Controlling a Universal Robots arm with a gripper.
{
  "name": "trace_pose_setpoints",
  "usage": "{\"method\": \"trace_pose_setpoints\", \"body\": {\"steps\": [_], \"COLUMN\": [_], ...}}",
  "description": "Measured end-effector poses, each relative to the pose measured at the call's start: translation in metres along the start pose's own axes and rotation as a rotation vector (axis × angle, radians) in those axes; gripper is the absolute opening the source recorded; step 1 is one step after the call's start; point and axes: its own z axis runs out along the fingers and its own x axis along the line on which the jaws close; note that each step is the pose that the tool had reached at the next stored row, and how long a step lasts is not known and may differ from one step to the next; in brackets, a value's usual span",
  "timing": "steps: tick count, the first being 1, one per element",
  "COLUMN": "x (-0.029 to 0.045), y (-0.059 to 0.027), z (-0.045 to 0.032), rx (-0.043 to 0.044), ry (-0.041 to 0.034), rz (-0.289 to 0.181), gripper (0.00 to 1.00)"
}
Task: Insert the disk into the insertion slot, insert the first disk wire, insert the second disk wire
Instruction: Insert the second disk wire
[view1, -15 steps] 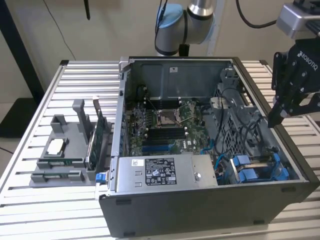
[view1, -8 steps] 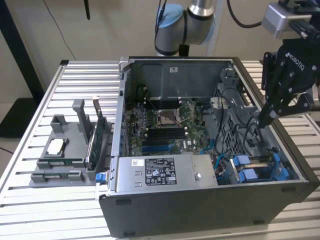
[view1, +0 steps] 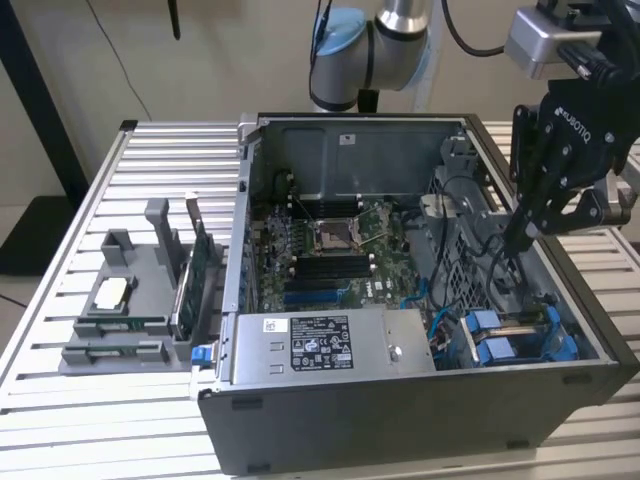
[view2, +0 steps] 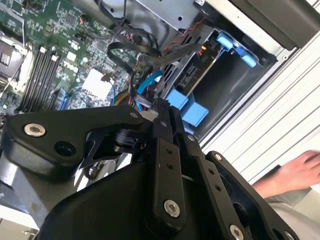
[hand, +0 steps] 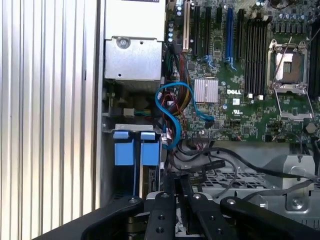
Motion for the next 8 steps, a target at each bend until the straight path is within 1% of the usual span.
{"method": "trace_pose_setpoints", "body": {"steps": [8], "x": [0.0004], "y": [0.0], "z": [0.0003], "rx": [0.0], "ry": [0.0001], "rz": [0.0], "gripper": [0.16]}}
